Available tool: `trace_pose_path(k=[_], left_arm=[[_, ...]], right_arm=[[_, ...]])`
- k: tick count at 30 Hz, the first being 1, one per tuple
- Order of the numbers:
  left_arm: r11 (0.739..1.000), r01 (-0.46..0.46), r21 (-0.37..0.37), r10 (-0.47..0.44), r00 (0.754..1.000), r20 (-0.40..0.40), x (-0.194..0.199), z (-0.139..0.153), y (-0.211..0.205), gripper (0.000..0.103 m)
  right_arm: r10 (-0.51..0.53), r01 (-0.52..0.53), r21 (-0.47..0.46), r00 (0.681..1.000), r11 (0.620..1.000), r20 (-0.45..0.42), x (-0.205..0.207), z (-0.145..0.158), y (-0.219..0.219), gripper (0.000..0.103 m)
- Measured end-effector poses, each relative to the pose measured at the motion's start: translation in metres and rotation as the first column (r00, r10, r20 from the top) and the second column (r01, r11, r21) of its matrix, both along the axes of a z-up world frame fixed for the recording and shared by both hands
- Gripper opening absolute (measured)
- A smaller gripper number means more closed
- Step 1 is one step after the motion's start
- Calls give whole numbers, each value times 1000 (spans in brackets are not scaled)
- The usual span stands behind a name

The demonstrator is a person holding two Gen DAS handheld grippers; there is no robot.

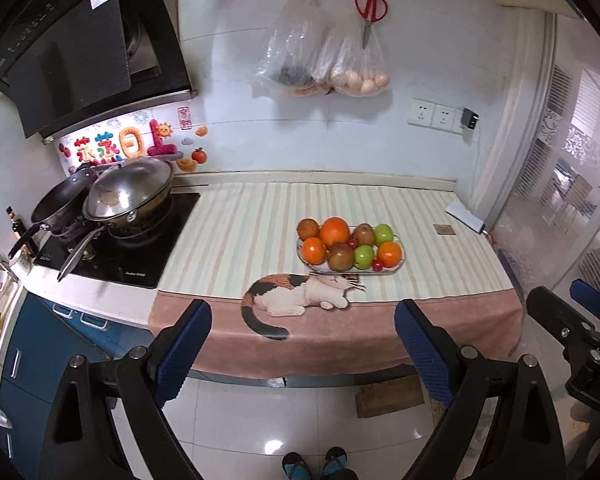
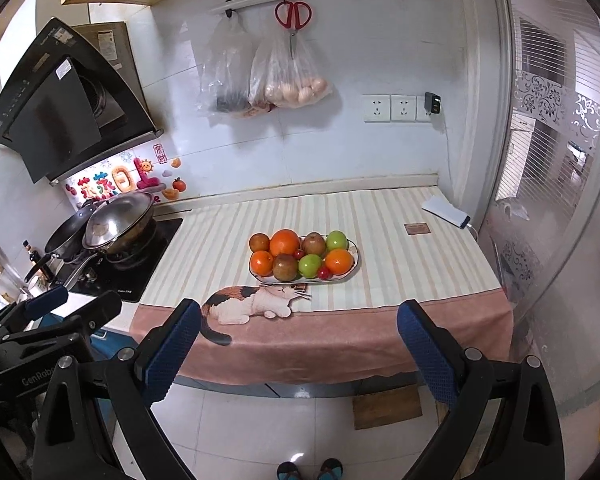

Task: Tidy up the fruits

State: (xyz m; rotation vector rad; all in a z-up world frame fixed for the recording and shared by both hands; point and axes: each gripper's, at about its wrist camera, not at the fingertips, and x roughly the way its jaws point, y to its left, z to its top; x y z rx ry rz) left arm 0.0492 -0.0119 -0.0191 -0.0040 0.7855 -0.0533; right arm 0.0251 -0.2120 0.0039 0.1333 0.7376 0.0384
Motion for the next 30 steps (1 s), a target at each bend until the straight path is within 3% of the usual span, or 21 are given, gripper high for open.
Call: trace_pose_path(k=[14, 30], left_arm=[[995, -61, 80, 63, 998, -21, 38, -25, 6, 94], [993, -72, 98, 79, 995, -66, 66, -46, 5, 94]], right_arm=[[28, -28, 0, 999, 1000, -15, 60, -29, 11, 100], [30, -30, 6, 998, 1000, -58, 94, -62, 14, 100]])
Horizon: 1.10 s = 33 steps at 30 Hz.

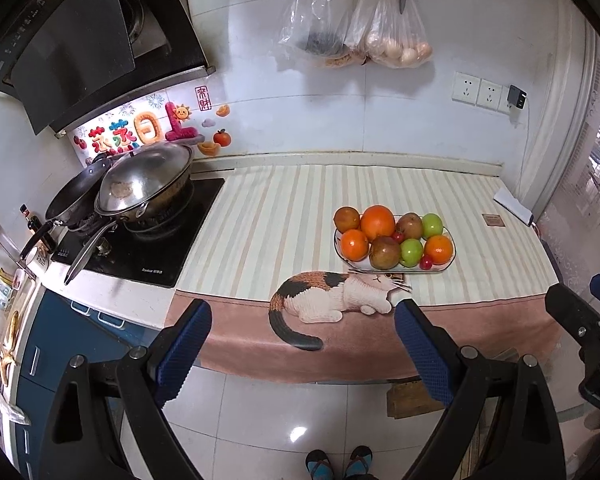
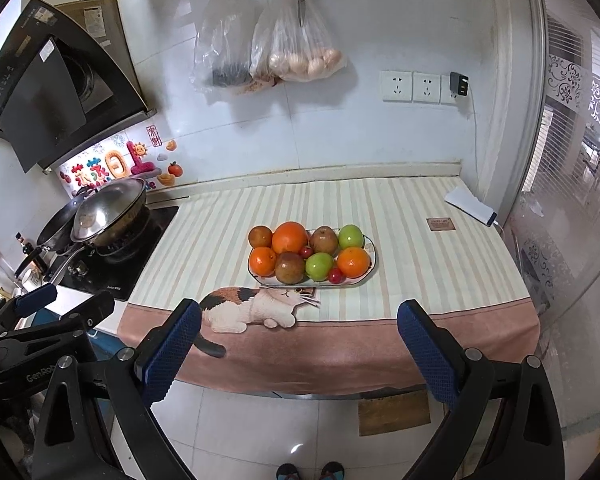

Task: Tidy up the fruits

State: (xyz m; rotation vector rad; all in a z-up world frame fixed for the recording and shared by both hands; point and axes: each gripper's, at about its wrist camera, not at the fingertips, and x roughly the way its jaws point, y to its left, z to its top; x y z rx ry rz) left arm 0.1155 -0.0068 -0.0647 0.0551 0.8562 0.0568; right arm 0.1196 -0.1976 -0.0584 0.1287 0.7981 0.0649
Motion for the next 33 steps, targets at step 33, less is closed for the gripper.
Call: trace_pose_path(k=[33], left_arm=[[1000, -4, -21, 4, 1000, 14, -5, 5, 1, 94]], right_arm=[[-10, 10, -15, 1000, 1000, -16, 0, -11, 4, 100]])
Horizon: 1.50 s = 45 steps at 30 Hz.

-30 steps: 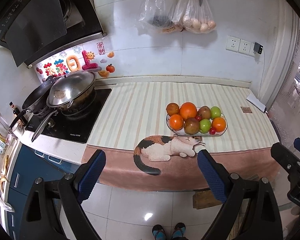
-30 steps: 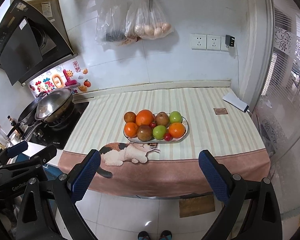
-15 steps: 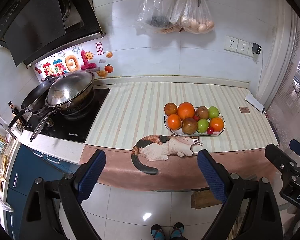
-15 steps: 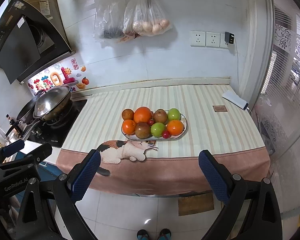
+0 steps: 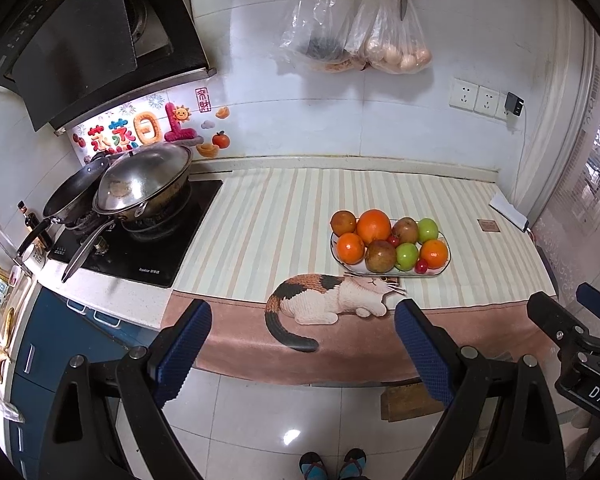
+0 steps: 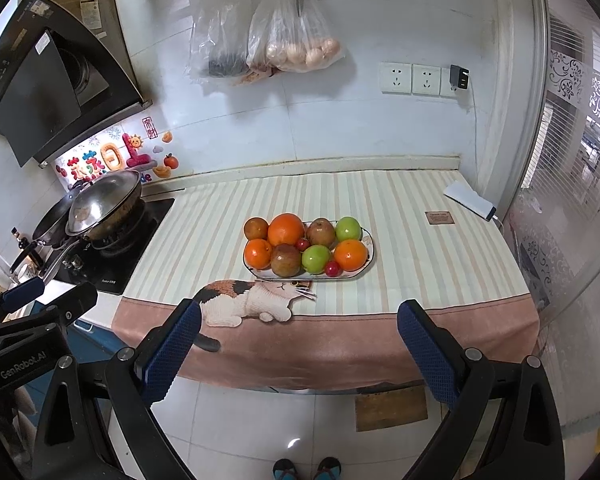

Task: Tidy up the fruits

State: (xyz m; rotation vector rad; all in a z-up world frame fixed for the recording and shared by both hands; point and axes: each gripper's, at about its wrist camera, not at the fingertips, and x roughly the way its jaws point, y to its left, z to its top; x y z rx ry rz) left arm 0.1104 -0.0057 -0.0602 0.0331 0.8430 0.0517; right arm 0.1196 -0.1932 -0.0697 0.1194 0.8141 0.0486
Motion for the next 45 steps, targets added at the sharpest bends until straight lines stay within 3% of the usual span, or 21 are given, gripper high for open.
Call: trace_pose_path(k=[5, 8, 45], left_arm=[[1000, -2, -1, 2, 1000, 3, -1, -1, 2, 94], [1000, -4, -4, 4, 1000, 4, -2, 0, 2, 101], [1000, 12, -15, -11, 999, 30, -5, 4, 5, 103]], right_arm=[[0, 0, -1, 1000, 1000, 1, 0, 0, 0, 100], [1, -1, 1, 1000, 1000, 1, 0, 0, 0, 100], [-15, 15, -16, 1000, 1000, 14, -6, 11, 8, 101]])
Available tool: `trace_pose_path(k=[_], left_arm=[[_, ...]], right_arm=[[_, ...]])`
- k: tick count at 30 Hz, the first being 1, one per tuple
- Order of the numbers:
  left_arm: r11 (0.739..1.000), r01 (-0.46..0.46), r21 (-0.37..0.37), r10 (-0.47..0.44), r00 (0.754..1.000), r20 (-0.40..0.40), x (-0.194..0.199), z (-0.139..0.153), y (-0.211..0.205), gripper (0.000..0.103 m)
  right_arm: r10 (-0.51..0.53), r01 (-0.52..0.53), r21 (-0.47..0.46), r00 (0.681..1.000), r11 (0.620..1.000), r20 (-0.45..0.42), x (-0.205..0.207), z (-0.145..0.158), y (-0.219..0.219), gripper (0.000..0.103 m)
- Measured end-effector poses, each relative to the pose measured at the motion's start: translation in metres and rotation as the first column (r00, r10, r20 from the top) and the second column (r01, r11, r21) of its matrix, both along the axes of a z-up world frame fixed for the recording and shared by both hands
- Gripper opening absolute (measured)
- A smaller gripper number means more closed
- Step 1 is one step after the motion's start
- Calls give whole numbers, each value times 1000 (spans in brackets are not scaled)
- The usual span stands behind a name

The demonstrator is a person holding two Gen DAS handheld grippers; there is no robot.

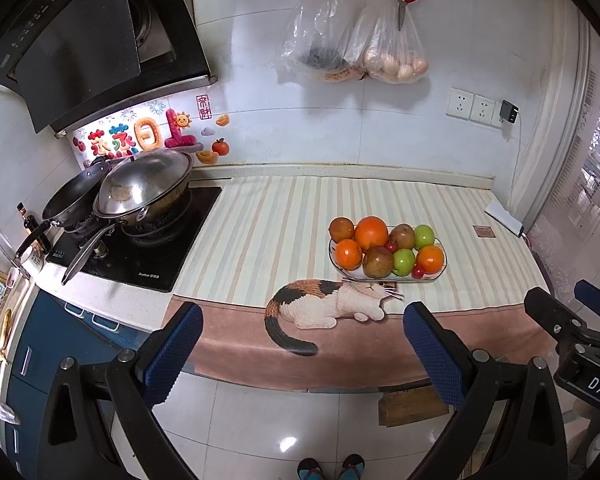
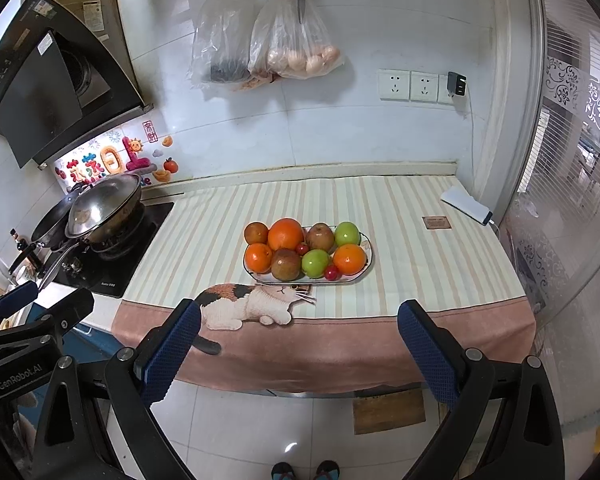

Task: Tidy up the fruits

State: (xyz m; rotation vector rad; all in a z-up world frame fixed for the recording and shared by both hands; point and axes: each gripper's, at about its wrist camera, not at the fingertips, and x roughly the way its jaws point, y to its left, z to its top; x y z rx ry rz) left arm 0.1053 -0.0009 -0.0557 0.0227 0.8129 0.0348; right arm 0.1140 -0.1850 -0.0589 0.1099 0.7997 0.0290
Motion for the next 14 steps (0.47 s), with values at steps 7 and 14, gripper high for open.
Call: trace_pose_path(k=[7, 14], left_arm=[[1000, -1, -4, 1, 1000, -2, -3, 0, -2, 103], [1000, -9, -1, 9, 1000, 0, -7, -2, -3, 103]], right_arm=[[0, 0, 1, 1000, 1000, -3, -2, -1, 0, 101], [4, -4, 0, 1000, 1000, -6, -4, -4, 1, 101]])
